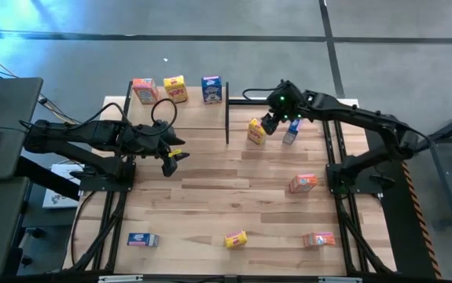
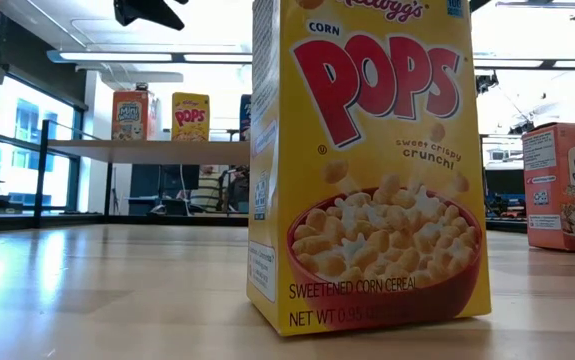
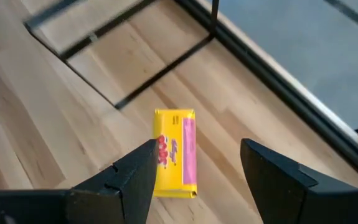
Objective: Stack cereal on shelf
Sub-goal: Put the top yellow cereal box on the shelf aligned with the other yellow cereal box
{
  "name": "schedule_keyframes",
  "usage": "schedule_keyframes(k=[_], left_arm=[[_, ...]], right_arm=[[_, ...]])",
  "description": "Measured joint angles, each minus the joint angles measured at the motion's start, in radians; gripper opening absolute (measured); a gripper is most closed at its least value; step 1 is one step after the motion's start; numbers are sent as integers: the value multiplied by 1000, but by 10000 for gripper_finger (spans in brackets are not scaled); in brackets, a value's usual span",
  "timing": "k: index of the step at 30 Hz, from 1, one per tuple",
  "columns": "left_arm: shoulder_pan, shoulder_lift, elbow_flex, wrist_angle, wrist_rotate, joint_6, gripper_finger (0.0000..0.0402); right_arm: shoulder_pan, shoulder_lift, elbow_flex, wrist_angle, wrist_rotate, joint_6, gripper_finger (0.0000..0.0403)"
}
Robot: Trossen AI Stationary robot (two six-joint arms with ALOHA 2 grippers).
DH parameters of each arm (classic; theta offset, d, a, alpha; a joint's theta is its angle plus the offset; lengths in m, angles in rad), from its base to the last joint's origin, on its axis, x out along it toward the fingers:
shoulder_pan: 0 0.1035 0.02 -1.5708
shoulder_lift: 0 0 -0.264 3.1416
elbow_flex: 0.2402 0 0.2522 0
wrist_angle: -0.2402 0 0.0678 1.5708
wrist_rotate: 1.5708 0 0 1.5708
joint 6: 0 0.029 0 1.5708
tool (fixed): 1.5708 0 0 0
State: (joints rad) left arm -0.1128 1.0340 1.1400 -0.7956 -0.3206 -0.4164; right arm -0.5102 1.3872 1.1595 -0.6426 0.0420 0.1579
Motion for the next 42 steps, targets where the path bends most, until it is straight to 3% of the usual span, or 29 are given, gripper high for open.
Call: schedule_keyframes(k=[22, 29, 42], left_arm=[[0, 0, 0, 0, 0, 0, 221], [0, 0, 0, 0, 0, 0, 221], [0, 0, 0, 0, 0, 0, 221]], right_arm=[[53, 55, -1, -21, -51, 0, 223], [53, 54, -1, -25, -117, -6, 223], [53, 56, -1, -23, -25, -47, 223]])
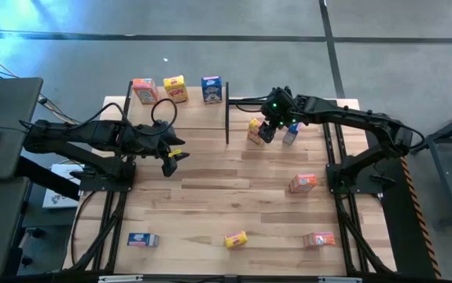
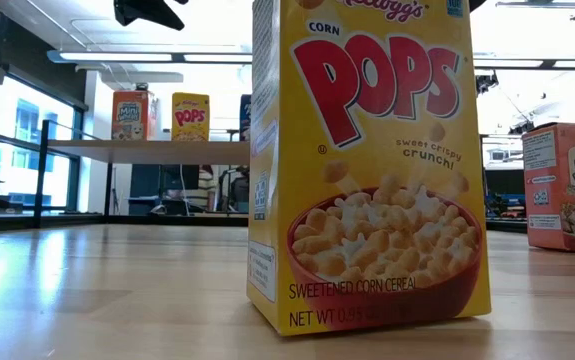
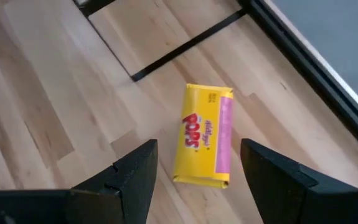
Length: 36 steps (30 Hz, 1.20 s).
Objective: Stack cereal on shelf
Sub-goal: Put the top yellow cereal box on the shelf aligned with the other yellow cereal box
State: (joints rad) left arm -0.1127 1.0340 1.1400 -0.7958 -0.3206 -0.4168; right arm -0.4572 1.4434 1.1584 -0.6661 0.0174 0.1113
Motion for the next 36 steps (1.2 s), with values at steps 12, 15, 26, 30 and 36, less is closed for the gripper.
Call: schedule_keyframes(k=[12, 15, 26, 30, 36], left_arm=[[0, 0, 0, 0, 0, 0, 221], [0, 0, 0, 0, 0, 0, 221], [0, 0, 0, 0, 0, 0, 221], [0, 0, 0, 0, 0, 0, 221], [0, 0, 0, 0, 0, 0, 221]], right_arm=[[-2, 84, 0, 16, 42, -17, 223], [-2, 84, 0, 25, 34, -30, 223], [-2, 121, 0, 16, 10, -33, 223], [-2, 128, 0, 16, 11, -33, 223], [-2, 128, 0, 8, 12, -33, 219]])
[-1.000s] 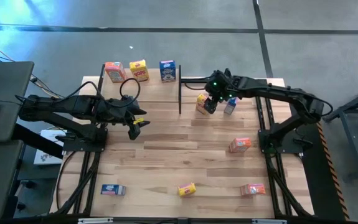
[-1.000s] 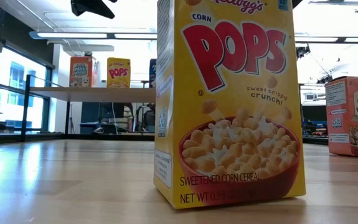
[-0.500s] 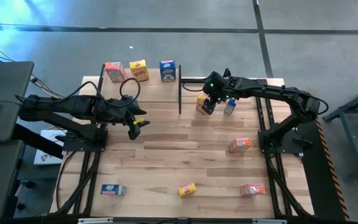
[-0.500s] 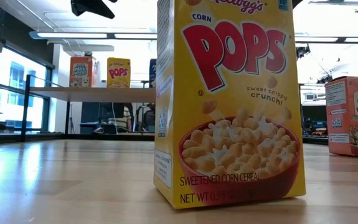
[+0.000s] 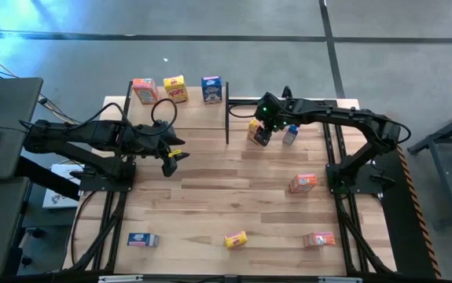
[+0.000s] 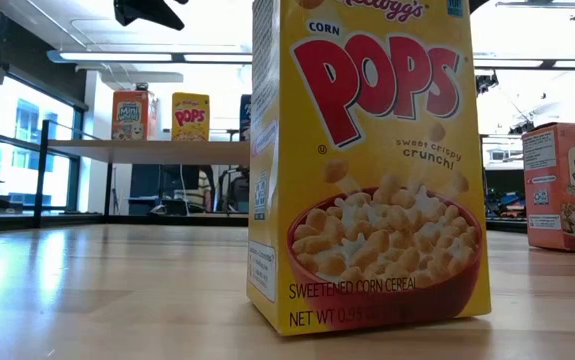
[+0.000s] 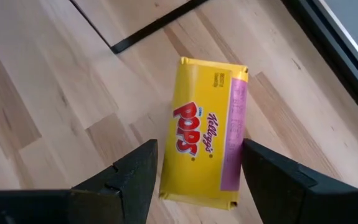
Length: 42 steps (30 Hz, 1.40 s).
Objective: Stack cereal on shelf
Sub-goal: Put the top yellow cereal box on the shelf aligned with the other yellow cereal box
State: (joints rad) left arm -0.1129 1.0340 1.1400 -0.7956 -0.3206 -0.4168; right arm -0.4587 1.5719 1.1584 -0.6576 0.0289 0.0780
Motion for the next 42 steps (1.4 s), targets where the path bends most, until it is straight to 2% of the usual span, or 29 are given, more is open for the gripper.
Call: schedule_keyframes(k=[19, 30, 42], left_arm=[[0, 0, 0, 0, -3, -24, 221], [1, 0, 0, 0, -4, -19, 223], [2, 0, 0, 0, 18, 10, 285]], right_arm=[[0, 0, 0, -29, 0, 0, 145], [0, -1, 0, -29, 1, 0, 140], [4, -57, 0, -43, -20, 12, 139]])
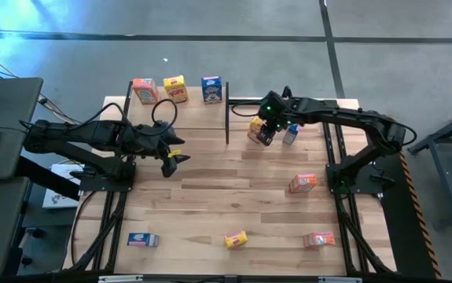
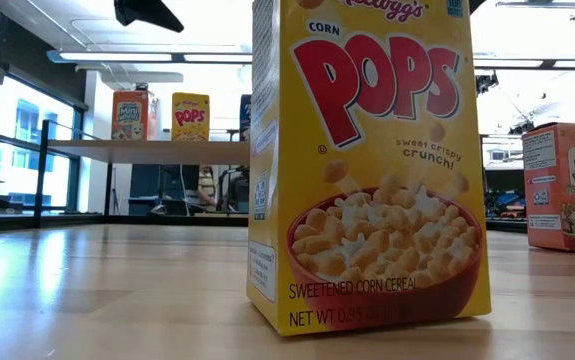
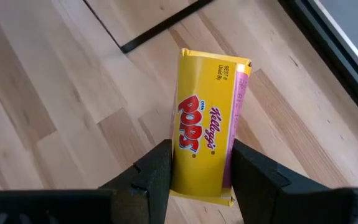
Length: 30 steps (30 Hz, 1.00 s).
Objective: Stack cereal on shelf
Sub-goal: Put the top yellow cereal box on the shelf aligned with the other yellow cereal box
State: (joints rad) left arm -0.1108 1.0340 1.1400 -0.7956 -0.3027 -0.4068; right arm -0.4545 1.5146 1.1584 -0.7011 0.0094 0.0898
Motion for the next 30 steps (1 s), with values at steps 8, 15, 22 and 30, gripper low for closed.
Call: schedule_keyframes(k=[8, 15, 22, 30], left_arm=[[0, 0, 0, 15, -40, 0, 294], [0, 0, 0, 16, -40, -1, 294], [0, 8, 0, 25, -16, -2, 294], [20, 67, 1, 91, 76, 50, 294]], right_arm=[[63, -35, 0, -60, -3, 28, 139], [152, -63, 0, -121, -7, 69, 139], [251, -68, 0, -147, -34, 95, 139], [344, -68, 0, -133, -89, 123, 139]])
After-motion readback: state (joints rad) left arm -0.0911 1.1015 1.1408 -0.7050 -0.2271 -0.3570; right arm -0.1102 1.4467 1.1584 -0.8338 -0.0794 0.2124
